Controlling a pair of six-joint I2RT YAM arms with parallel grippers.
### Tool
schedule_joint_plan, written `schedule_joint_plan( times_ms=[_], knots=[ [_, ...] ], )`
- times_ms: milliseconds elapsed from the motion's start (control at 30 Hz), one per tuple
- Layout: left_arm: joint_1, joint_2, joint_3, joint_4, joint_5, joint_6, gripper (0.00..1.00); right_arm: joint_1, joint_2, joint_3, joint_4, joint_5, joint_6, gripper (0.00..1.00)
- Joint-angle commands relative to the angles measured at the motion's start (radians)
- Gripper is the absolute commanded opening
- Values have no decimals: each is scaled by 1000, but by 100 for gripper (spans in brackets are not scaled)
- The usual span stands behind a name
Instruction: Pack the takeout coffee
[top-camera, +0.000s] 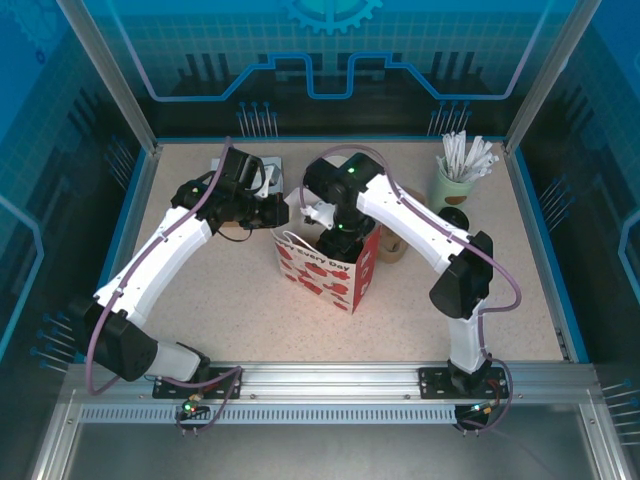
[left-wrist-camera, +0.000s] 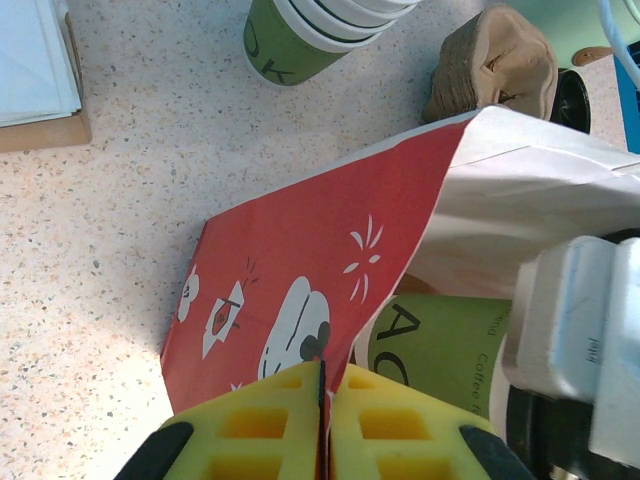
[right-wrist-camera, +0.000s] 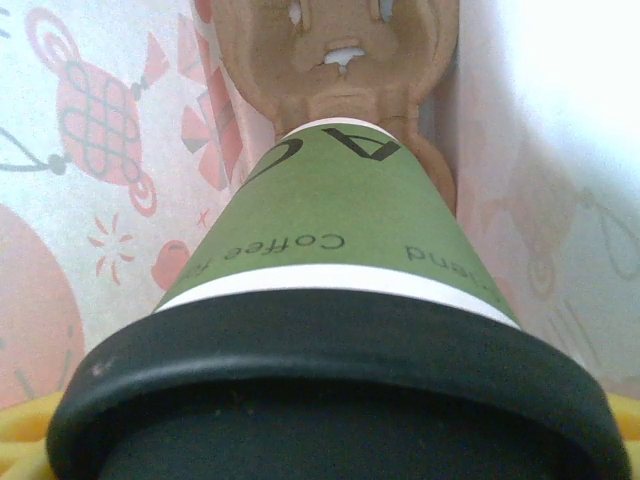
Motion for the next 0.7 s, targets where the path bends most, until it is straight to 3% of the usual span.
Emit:
schedule_joint_plan(
  times_ms=[0, 667],
  knots=[
    [-6, -19, 26, 3, -8, 22, 9, -5, -34, 41, -55, -23, 23, 74],
    [-5, -22, 24, 6, -8, 22, 9, -3, -28, 51, -77, -35, 34, 74]
  ],
)
